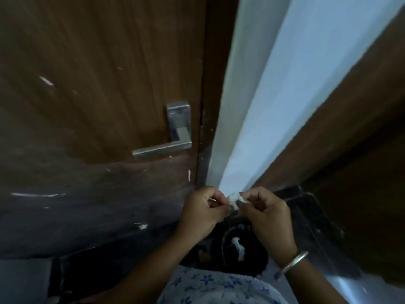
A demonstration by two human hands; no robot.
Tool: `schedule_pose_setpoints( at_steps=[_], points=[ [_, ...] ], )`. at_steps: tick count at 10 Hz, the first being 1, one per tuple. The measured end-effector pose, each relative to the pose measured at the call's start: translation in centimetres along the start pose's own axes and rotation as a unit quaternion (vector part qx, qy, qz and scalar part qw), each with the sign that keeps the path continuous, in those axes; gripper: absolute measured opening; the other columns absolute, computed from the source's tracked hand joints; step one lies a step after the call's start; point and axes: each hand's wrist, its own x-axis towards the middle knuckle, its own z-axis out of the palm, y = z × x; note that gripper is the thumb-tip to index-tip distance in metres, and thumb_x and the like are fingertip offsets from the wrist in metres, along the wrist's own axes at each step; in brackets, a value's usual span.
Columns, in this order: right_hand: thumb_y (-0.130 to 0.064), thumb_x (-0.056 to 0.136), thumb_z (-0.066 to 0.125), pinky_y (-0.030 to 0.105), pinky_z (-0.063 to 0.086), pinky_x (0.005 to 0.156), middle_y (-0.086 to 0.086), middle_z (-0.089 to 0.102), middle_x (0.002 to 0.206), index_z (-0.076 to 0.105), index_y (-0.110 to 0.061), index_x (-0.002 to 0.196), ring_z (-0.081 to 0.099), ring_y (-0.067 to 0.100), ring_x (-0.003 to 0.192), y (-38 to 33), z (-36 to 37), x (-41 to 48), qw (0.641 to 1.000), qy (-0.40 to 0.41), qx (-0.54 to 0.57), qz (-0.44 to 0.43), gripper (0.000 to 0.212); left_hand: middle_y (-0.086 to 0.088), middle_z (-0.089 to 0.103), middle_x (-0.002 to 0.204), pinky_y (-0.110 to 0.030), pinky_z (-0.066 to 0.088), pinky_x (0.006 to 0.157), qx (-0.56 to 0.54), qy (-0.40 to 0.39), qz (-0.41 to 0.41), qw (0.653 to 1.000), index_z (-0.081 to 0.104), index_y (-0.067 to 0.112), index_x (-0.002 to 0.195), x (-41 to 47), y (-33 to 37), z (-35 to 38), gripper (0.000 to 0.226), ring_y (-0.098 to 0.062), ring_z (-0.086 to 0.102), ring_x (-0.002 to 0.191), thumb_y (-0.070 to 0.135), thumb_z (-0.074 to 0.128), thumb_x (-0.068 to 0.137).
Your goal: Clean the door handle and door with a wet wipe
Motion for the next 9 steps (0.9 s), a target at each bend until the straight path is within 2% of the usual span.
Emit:
schedule_pose_setpoints(
  at_steps=[1, 2, 3, 4, 5, 6, 7, 8, 9],
  points=[
    [-0.007, 0.076, 0.073, 0.029, 0.055, 0.067, -0.005, 0.071, 0.078, 0.072, -0.019, 0.077, 0.067, 0.007, 0.070, 2.4, -2.8, -2.1, 0.994, 0.057, -0.097, 0.013, 0.013, -0.013, 0.068, 0.066, -0.033, 0.050, 0.062, 0.022, -0.067, -0.012, 0.997, 0.061, 0.025, 0.064, 0.2, -1.5, 4.0, 0.029, -0.021, 0.064, 0.061, 0.000, 0.074, 0.069],
    [-0.010, 0.077, 0.073, 0.011, 0.048, 0.067, -0.011, 0.067, 0.085, 0.073, -0.024, 0.078, 0.063, 0.000, 0.074, 4.7, -5.2, -3.7, 0.986, 0.075, -0.147, 0.019, 0.014, -0.014, 0.072, 0.080, -0.040, 0.056, 0.072, 0.067, -0.147, -0.015, 0.987, 0.063, 0.025, 0.073, -0.1, -2.8, 7.6, 0.022, -0.026, 0.069, 0.076, 0.005, 0.071, 0.074],
    [-0.004, 0.077, 0.072, 0.003, 0.040, 0.066, -0.006, 0.064, 0.086, 0.076, -0.016, 0.080, 0.057, 0.000, 0.073, 7.6, -7.1, -4.6, 0.973, 0.076, -0.215, 0.037, 0.014, -0.007, 0.072, 0.092, -0.035, 0.055, 0.076, 0.110, -0.224, -0.014, 0.968, 0.068, 0.023, 0.087, -0.4, -4.1, 10.3, 0.012, -0.012, 0.066, 0.080, 0.014, 0.068, 0.079],
    [0.001, 0.077, 0.071, 0.016, 0.044, 0.065, 0.007, 0.065, 0.086, 0.071, -0.009, 0.081, 0.060, 0.016, 0.072, 10.6, -8.5, -4.7, 0.966, 0.081, -0.234, 0.071, 0.011, -0.004, 0.069, 0.108, -0.027, 0.052, 0.083, 0.164, -0.261, -0.037, 0.951, 0.066, 0.016, 0.106, -0.3, -5.5, 12.9, 0.024, -0.007, 0.063, 0.090, 0.019, 0.064, 0.082],
    [0.001, 0.077, 0.069, 0.017, 0.038, 0.060, 0.008, 0.061, 0.085, 0.068, -0.008, 0.080, 0.060, 0.021, 0.071, 13.9, -10.1, -4.5, 0.962, 0.059, -0.247, 0.104, 0.010, -0.003, 0.062, 0.122, -0.034, 0.048, 0.094, 0.187, -0.287, -0.111, 0.933, 0.058, 0.018, 0.120, -0.3, -7.1, 15.8, 0.038, -0.015, 0.059, 0.107, 0.025, 0.064, 0.083],
    [-0.004, 0.080, 0.067, 0.018, 0.035, 0.061, 0.008, 0.060, 0.090, 0.068, -0.008, 0.084, 0.061, 0.026, 0.079, 17.6, -11.6, -3.9, 0.958, 0.021, -0.252, 0.138, 0.005, -0.003, 0.048, 0.137, -0.036, 0.045, 0.099, 0.171, -0.298, -0.190, 0.920, 0.044, 0.020, 0.133, -0.5, -8.8, 18.2, 0.054, -0.019, 0.048, 0.124, 0.028, 0.064, 0.083],
    [-0.014, 0.084, 0.067, 0.014, 0.030, 0.065, 0.010, 0.062, 0.107, 0.066, -0.007, 0.101, 0.060, 0.025, 0.092, 20.8, -12.6, -3.3, 0.953, -0.048, -0.238, 0.183, 0.019, -0.004, 0.037, 0.146, -0.038, 0.041, 0.103, 0.156, -0.295, -0.251, 0.908, 0.036, 0.019, 0.138, -0.7, -10.3, 19.5, 0.059, -0.021, 0.041, 0.129, 0.027, 0.063, 0.085],
    [-0.015, 0.084, 0.065, 0.021, 0.036, 0.067, 0.012, 0.065, 0.109, 0.060, -0.011, 0.113, 0.062, 0.027, 0.097, 22.9, -13.0, -3.0, 0.943, -0.093, -0.229, 0.221, 0.030, -0.003, 0.032, 0.150, -0.036, 0.038, 0.105, 0.180, -0.297, -0.265, 0.900, 0.032, 0.018, 0.141, -1.5, -10.8, 19.8, 0.061, -0.021, 0.034, 0.135, 0.024, 0.061, 0.088],
    [-0.012, 0.083, 0.063, 0.020, 0.038, 0.069, 0.012, 0.068, 0.106, 0.059, -0.010, 0.110, 0.063, 0.027, 0.098, 23.9, -13.0, -2.5, 0.941, -0.132, -0.209, 0.231, 0.028, -0.005, 0.031, 0.150, -0.036, 0.036, 0.107, 0.185, -0.270, -0.263, 0.908, 0.030, 0.018, 0.141, -2.0, -10.9, 19.9, 0.061, -0.022, 0.031, 0.136, 0.023, 0.060, 0.088]
  ],
)
